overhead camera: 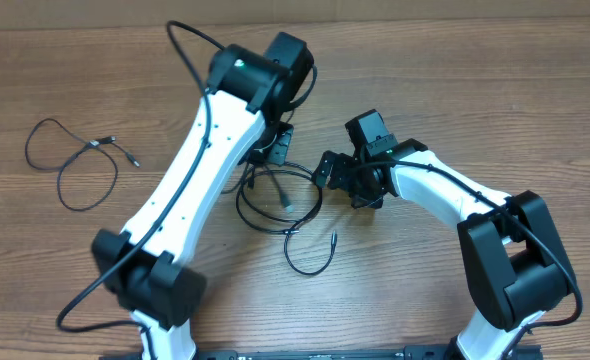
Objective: Untangle cables
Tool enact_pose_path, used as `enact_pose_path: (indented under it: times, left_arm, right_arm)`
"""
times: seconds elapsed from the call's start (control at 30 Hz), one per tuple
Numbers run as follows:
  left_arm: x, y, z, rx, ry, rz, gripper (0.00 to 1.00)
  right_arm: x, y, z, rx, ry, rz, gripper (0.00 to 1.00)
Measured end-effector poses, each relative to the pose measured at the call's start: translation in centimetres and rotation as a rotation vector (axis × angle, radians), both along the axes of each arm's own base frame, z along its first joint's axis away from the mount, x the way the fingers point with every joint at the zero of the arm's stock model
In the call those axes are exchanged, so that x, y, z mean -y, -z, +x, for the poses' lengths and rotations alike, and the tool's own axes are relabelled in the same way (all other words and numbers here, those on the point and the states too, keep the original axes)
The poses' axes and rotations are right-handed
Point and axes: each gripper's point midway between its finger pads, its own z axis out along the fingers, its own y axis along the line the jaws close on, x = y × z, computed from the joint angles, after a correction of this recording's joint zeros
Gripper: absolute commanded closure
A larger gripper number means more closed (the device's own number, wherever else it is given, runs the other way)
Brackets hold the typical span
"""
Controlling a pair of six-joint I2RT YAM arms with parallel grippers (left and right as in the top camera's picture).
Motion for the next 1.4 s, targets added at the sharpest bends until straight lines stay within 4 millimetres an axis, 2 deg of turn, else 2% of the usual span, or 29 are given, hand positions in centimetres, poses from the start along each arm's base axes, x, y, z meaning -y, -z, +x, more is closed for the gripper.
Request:
enact_pose_path:
  times: [0.3, 0.6, 0.67, 0.7, 0.73, 0.77, 0.8, 0.83, 0.97, 1.03, 1.1, 1.23, 1.4]
  left_arm:
    - [0.4, 6.8, 0.8, -0.171, -0.024, 0.093, 0.95]
    - [0.0, 11.3, 0.9, -0.282, -0.048, 0.155, 0.9]
    - [-0.4, 12.2, 1.2, -0.294, -0.063, 0.16, 0.83]
    - [-0.5, 12.5, 1.4, -0.299, -0.071, 0.162, 0.72]
    - [-0.8, 12.8, 1.5, -0.303, -0.077, 0.162, 0.53]
    - [-0.8, 12.9, 1.6, -0.302, -0.089, 0.161, 0.4]
    - [-1.2, 13.2, 1.7, -0.304, -0.104, 0.162, 0.33]
    - [-1.3, 13.2, 1.8, -0.307, -0.105, 0.163, 0.28]
    - [-2.1, 13.2, 2.1, -0.308, -0.14, 0.156, 0.25]
    - [-2.4, 13.3, 2.3, -0.304, -0.149, 0.152, 0.11]
    - [-2.3, 13.4, 2.5, -0.305, -0.165, 0.124, 0.09]
    - [-0.9, 13.6, 1.5, -0.416, -0.143, -0.059, 0.09]
    - [-1.1, 13.2, 1.4, -0.49, -0.167, -0.236, 0.21]
  right_arm:
    - [0.0, 0.0, 0.0, -0.001, 0.001, -0.002, 0.0]
    - [0.1, 0.0, 0.0, -0.002, 0.001, -0.004, 0.0]
    - [0.1, 0.0, 0.0, -0.002, 0.001, -0.004, 0.0]
    - [0.1, 0.0, 0.0, -0.001, 0.001, -0.003, 0.0]
    - [0.1, 0.0, 0.0, -0.001, 0.001, -0.003, 0.0]
    - [0.1, 0.0, 0.0, -0.001, 0.001, -0.003, 0.0]
    - [0.1, 0.0, 0.0, -0.002, 0.001, -0.003, 0.0]
    - [0.1, 0.0, 0.0, -0.002, 0.001, -0.003, 0.0]
    - [0.1, 0.0, 0.0, -0.001, 0.001, -0.004, 0.0]
    - [0.1, 0.0, 0.0, -0.001, 0.001, -0.004, 0.0]
    - [0.1, 0.0, 0.0, -0.002, 0.001, -0.004, 0.0]
    - [0.1, 0.0, 0.0, -0.002, 0.001, -0.004, 0.0]
    - [0.1, 0.0, 0.0, -0.001, 0.001, -0.004, 0.0]
